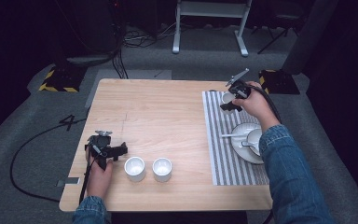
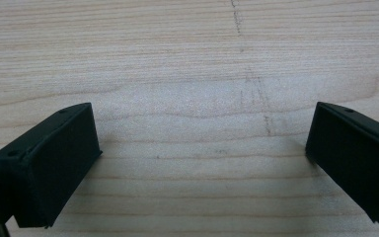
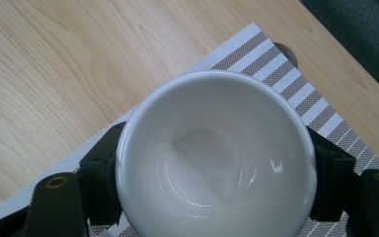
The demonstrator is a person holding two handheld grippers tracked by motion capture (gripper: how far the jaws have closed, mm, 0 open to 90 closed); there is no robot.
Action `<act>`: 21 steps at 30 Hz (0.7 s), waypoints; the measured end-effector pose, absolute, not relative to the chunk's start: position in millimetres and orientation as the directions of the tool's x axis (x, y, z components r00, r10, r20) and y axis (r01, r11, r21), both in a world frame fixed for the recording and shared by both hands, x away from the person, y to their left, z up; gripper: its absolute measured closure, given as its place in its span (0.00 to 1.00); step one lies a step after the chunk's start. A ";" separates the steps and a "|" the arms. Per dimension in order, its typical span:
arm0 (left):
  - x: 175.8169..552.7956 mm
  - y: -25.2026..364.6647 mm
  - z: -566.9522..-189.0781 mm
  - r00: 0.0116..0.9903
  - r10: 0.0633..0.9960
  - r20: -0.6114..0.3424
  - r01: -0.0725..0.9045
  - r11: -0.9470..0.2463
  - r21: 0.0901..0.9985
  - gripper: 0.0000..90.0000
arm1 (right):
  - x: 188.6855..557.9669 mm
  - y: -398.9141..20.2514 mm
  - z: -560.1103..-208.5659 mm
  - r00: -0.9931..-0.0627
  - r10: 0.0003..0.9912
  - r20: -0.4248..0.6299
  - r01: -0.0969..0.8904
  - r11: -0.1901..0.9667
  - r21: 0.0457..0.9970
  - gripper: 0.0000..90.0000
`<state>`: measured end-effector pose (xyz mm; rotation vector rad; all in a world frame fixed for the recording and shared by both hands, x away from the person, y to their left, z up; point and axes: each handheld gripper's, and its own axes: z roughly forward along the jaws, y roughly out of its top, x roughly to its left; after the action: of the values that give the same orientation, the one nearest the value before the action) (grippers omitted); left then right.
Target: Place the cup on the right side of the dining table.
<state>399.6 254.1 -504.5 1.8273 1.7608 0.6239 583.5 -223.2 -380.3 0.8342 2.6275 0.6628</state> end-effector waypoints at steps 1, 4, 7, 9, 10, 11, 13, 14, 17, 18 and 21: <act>399.7 254.1 -504.5 0.048 0.998 -0.028 0.758 -0.017 0.653 0.00 | 584.4 -223.3 -383.2 -0.785 0.602 -0.145 0.465 0.727 0.505 0.30; 399.6 254.1 -504.5 0.048 0.998 -0.029 0.758 -0.017 0.653 0.00 | 587.4 -223.2 -391.5 -0.785 0.604 -0.140 0.472 0.729 0.496 0.30; 399.6 254.1 -504.5 0.048 0.998 -0.028 0.758 -0.018 0.652 0.00 | 589.1 -223.2 -398.4 -0.781 0.609 -0.138 0.481 0.728 0.489 0.30; 399.7 254.1 -504.4 0.047 0.998 -0.029 0.758 -0.017 0.652 0.00 | 589.8 -223.8 -402.8 -0.777 0.616 -0.129 0.492 0.722 0.487 0.30; 399.7 254.1 -504.5 0.047 0.998 -0.029 0.758 -0.017 0.652 0.00 | 590.0 -224.6 -405.3 -0.771 0.624 -0.124 0.499 0.714 0.491 0.30; 399.6 254.1 -504.5 0.048 0.998 -0.029 0.758 -0.017 0.652 0.00 | 590.3 -225.8 -408.2 -0.767 0.631 -0.117 0.507 0.708 0.492 0.30; 399.6 254.1 -504.5 0.048 0.998 -0.028 0.758 -0.018 0.653 0.00 | 590.8 -228.1 -415.1 -0.761 0.639 -0.114 0.521 0.705 0.480 0.30; 399.6 254.1 -504.5 0.048 0.998 -0.028 0.758 -0.018 0.652 0.00 | 591.5 -229.4 -418.8 -0.764 0.635 -0.117 0.522 0.714 0.467 0.30; 399.7 254.1 -504.5 0.048 0.998 -0.029 0.758 -0.017 0.652 0.00 | 593.3 -232.3 -425.7 -0.754 0.646 -0.119 0.535 0.709 0.459 0.30; 399.7 254.1 -504.5 0.047 0.998 -0.029 0.758 -0.017 0.653 0.00 | 593.6 -233.1 -426.9 -0.752 0.649 -0.112 0.538 0.704 0.464 0.30; 399.6 254.1 -504.5 0.048 0.998 -0.029 0.757 -0.017 0.653 0.00 | 594.1 -234.3 -431.9 -0.753 0.650 -0.099 0.545 0.701 0.459 0.30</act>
<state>399.6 254.1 -504.5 1.8269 1.7604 0.6242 594.1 -234.3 -431.9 0.9519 2.6568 0.5978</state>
